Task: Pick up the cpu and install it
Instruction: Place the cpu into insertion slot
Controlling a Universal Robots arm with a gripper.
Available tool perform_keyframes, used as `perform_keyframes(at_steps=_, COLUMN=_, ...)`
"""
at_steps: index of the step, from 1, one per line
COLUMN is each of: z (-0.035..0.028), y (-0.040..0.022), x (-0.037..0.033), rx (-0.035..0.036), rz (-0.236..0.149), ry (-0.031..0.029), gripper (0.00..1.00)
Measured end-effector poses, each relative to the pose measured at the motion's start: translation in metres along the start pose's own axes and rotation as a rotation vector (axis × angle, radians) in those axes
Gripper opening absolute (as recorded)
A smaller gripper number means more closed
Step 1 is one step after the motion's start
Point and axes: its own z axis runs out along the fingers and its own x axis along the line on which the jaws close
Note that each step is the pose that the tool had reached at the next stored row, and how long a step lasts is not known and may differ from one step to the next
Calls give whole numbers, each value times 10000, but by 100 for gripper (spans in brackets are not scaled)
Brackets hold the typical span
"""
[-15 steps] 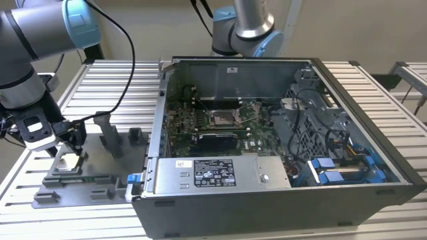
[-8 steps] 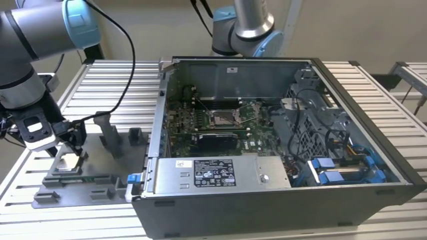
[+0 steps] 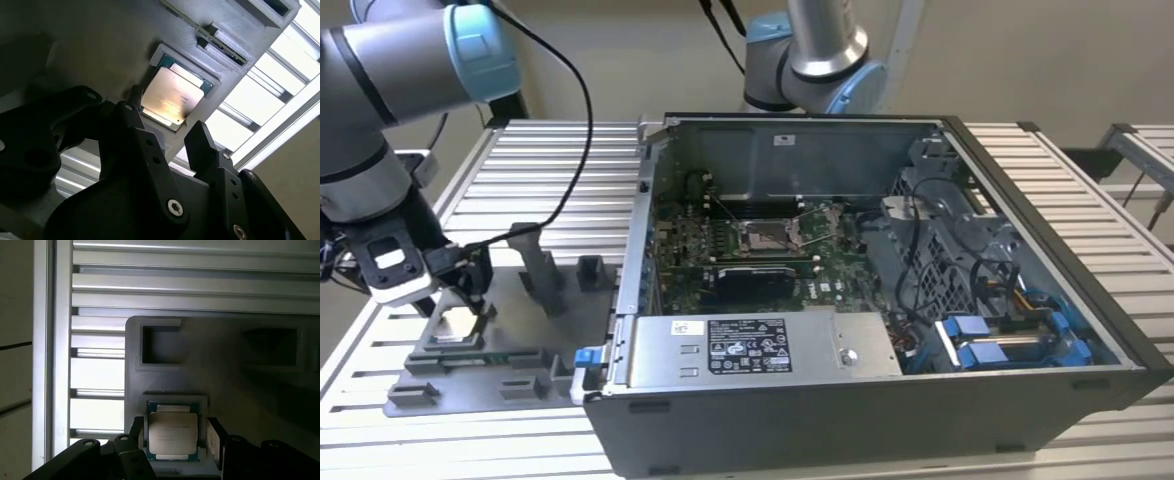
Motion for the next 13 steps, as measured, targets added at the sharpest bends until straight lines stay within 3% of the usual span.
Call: perform_keyframes(at_steps=13, z=70, y=-48, x=4, rx=1, rz=-1, ry=1, gripper=100)
